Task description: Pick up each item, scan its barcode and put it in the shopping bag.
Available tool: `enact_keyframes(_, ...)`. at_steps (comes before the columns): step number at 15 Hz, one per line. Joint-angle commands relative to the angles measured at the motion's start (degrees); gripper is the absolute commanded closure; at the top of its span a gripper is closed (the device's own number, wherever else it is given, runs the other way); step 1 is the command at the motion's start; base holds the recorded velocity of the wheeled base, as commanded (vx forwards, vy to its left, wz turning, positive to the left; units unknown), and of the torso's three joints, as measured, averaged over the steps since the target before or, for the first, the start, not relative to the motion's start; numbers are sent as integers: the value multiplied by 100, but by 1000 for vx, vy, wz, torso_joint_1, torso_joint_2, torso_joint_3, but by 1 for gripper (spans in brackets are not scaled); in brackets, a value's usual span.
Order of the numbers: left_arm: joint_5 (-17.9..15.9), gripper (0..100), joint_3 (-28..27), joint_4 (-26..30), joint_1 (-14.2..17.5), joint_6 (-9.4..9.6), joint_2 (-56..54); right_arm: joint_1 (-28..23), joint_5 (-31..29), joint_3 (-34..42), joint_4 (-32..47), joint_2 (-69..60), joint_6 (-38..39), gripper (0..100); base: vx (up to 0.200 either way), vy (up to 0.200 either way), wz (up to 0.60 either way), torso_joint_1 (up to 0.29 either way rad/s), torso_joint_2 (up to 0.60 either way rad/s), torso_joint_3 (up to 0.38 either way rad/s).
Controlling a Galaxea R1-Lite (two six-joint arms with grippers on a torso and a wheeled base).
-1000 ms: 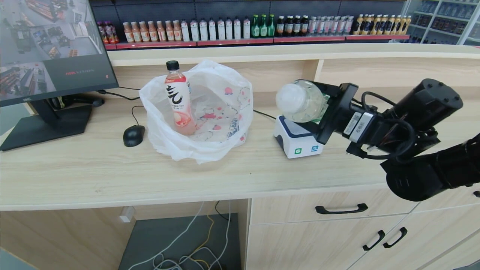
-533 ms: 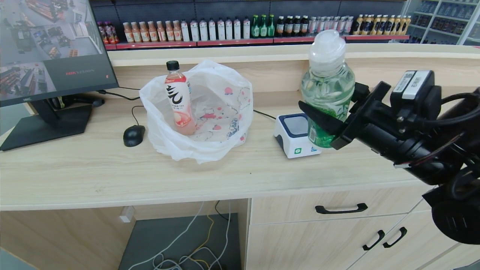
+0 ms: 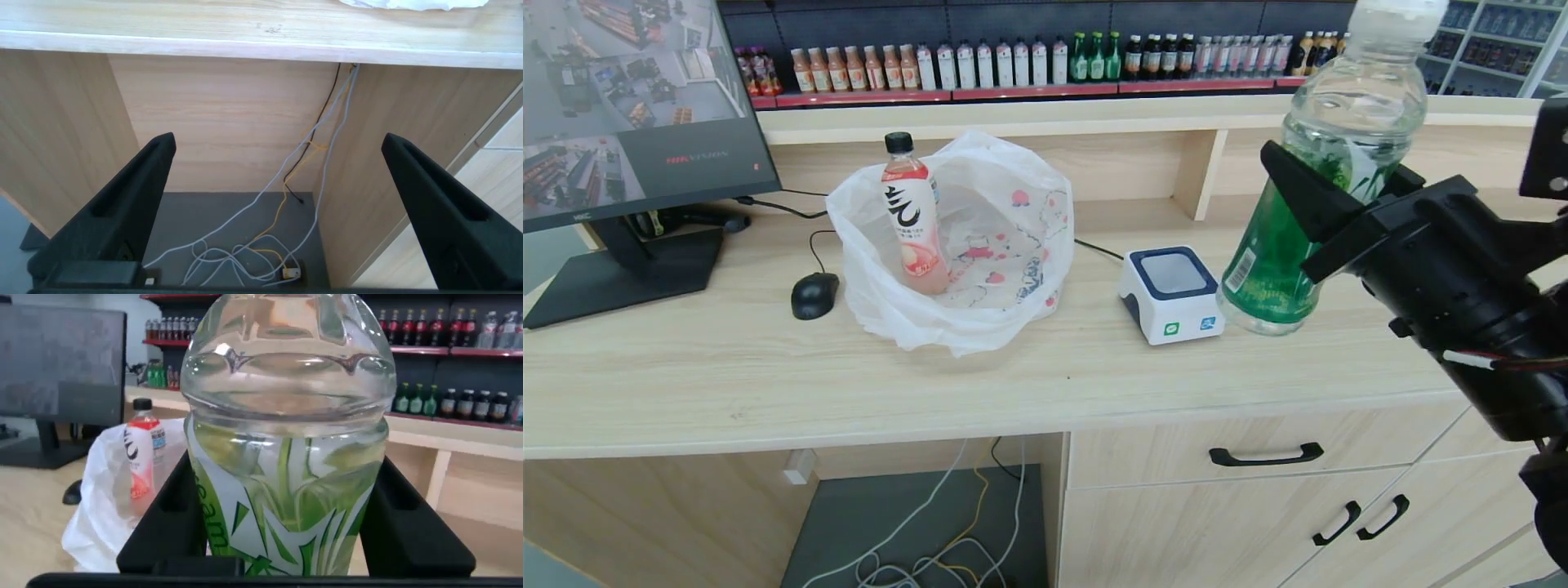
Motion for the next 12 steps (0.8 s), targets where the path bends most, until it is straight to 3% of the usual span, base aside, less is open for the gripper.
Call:
enact_keyframes(1, 0, 0, 0, 0, 7, -4, -2, 215, -388, 208, -69, -133, 255, 100, 0, 0, 0, 0, 0, 0)
enact_keyframes(8, -9, 0, 0, 0, 7, 13, -2, 232, -388, 736, -69, -326, 546, 100, 0, 0, 0, 0, 0, 0)
enact_keyframes(11, 0, 0, 0, 0, -1, 4, -2, 294, -388, 736, -69, -300, 563, 100, -200, 0, 0, 6, 4, 1)
enact_keyframes(12, 0, 0, 0, 0, 7, 4, -2, 294, -388, 727, -69, -300, 572, 100, 0, 0, 0, 0, 0, 0)
